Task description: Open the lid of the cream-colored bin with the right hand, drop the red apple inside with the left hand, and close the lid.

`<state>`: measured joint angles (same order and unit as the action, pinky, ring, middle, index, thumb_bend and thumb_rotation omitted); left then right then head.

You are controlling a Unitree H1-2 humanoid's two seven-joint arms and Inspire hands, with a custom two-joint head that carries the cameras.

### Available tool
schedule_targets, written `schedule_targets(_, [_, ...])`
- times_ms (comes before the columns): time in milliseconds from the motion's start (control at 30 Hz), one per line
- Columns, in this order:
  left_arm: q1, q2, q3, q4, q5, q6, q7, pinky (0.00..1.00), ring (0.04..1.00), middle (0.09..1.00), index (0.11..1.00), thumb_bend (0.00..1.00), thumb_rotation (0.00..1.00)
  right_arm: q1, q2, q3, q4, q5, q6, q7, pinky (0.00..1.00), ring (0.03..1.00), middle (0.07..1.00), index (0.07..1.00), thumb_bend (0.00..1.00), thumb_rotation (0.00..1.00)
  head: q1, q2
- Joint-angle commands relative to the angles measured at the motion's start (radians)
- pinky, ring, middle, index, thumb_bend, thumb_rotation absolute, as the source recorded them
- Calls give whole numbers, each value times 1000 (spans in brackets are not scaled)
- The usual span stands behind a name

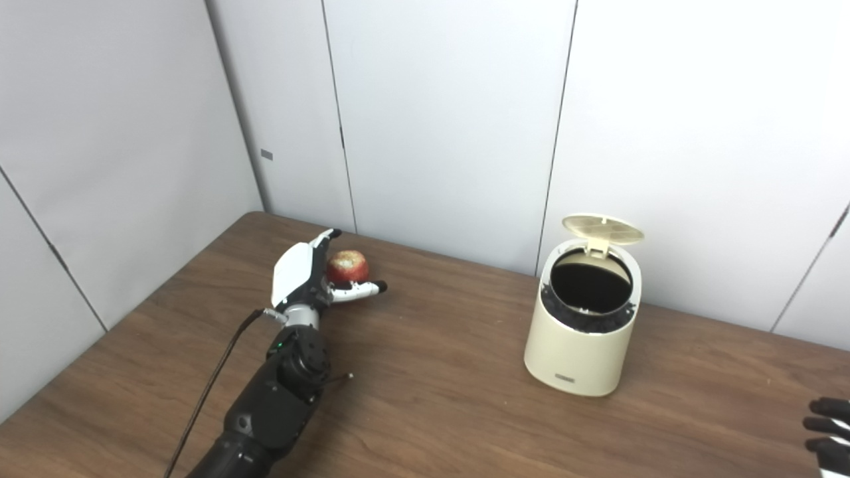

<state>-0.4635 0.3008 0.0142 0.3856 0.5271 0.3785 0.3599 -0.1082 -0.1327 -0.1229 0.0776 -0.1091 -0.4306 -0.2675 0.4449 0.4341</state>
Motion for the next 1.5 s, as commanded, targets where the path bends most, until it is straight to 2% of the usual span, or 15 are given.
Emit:
schedule_targets(0, [-62, 31, -18, 3, 32, 11, 2, 872, 899, 907, 883, 1000, 316, 32, 4, -3, 20, -32, -28, 3, 403, 537, 592, 570, 728, 773, -8, 3])
schedule_targets(300, [-83, 37, -46, 56, 13, 12, -10, 910, 922, 915, 884, 1000, 300, 44, 18, -2, -15, -11, -8, 22, 407, 540, 591, 562, 778, 764, -37, 13])
schedule_targets(400, [-83, 39, -53, 57, 17, 18, -15, 864, 885, 889, 860, 1000, 246, 43, 20, -2, -14, -3, -14, 29, 413, 546, 596, 566, 782, 750, -44, 14])
schedule_targets(467, [-85, 42, -64, 64, 38, 31, -2, 739, 809, 827, 809, 987, 146, 42, 22, -2, -13, -10, -14, 29, 415, 548, 597, 567, 778, 751, -49, 13])
schedule_targets(500, [-89, 43, -71, 70, 53, 49, 7, 629, 719, 748, 741, 963, 66, 42, 23, -2, -12, -13, -15, 28, 416, 550, 599, 571, 780, 755, -52, 14])
schedule_targets(600, [-97, 38, -62, 86, 95, 89, 25, 504, 582, 615, 624, 910, 8, 42, 29, -2, -17, -22, -12, 24, 414, 551, 601, 573, 774, 756, -57, 13])
schedule_targets(633, [-99, 36, -56, 94, 116, 91, 40, 444, 509, 539, 583, 699, 3, 42, 31, -2, -20, -23, -7, 23, 414, 550, 601, 573, 771, 755, -60, 13])
schedule_targets(667, [-101, 35, -52, 101, 134, 91, 51, 382, 444, 479, 543, 613, 1, 42, 33, -3, -21, -23, -4, 24, 415, 551, 601, 573, 776, 756, -61, 13])
schedule_targets(800, [-105, 33, -27, 114, 162, 91, 60, 324, 388, 451, 485, 531, 0, 45, 42, -2, -39, -29, 14, 25, 420, 556, 603, 574, 773, 755, -69, 15])
schedule_targets(967, [-100, 42, -27, 104, 167, 91, 60, 332, 418, 502, 477, 523, 0, 49, 54, 3, -63, -39, 31, 25, 428, 566, 611, 580, 712, 743, -80, 15])
schedule_targets(1067, [-94, 46, -34, 91, 166, 89, 67, 276, 358, 446, 480, 525, 0, 52, 62, 6, -82, -45, 44, 28, 432, 569, 614, 584, 671, 736, -91, 16])
schedule_targets(1200, [-75, 45, -32, 40, 147, 72, 59, 257, 342, 446, 479, 527, 0, 58, 76, 14, -113, -51, 57, 32, 437, 574, 618, 587, 604, 720, -110, 17])
schedule_targets(1233, [-65, 42, -28, 16, 134, 50, 64, 206, 290, 420, 480, 524, 0, 58, 77, 18, -119, -44, 47, 37, 449, 591, 627, 590, 492, 675, -118, 19])
schedule_targets(1367, [-30, 29, -21, -84, 107, 12, 61, 149, 218, 388, 483, 518, 0, 60, 84, 27, -138, -49, 43, 40, 464, 611, 636, 593, 390, 646, -145, 26])
schedule_targets(1467, [2, 4, -15, -189, 88, -18, 61, 126, 184, 462, 479, 525, 0, 65, 92, 32, -160, -60, 69, 42, 487, 631, 652, 611, 298, 598, -161, 29])
